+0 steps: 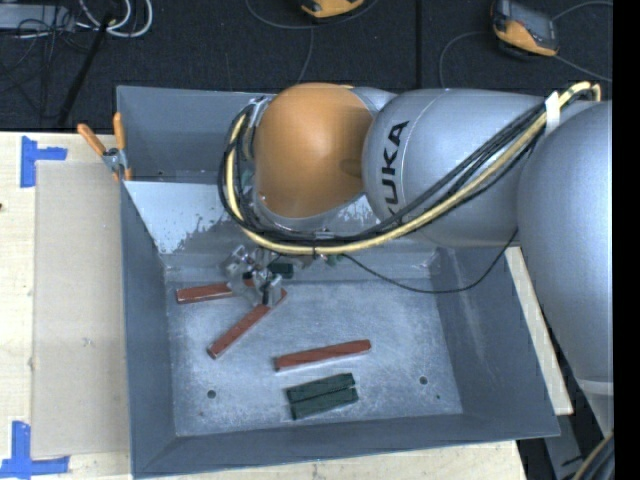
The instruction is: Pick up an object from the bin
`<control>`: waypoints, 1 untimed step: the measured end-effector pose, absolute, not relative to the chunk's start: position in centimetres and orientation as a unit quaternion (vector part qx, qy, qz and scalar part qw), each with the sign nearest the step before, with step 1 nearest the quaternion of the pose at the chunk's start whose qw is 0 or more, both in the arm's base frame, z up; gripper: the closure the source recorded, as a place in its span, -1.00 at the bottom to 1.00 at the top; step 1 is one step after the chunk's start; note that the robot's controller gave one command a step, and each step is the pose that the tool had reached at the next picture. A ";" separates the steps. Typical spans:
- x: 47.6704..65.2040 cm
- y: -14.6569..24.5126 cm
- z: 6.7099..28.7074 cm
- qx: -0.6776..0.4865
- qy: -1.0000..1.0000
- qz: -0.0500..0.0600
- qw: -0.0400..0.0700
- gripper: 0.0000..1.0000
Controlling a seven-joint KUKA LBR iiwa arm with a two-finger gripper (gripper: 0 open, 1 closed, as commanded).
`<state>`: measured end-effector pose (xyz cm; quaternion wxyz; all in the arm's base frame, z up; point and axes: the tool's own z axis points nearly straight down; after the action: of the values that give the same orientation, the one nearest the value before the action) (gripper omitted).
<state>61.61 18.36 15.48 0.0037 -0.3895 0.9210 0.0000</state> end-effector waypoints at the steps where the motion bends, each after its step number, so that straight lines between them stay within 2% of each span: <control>1: 61.5 18.3 15.2 -0.389 0.921 0.001 0.001 -1.00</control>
Offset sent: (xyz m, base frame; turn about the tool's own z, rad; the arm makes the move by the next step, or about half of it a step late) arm 0.0000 0.0000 0.0000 0.0000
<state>61.49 18.31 15.24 0.0010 -0.3885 0.9214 0.0009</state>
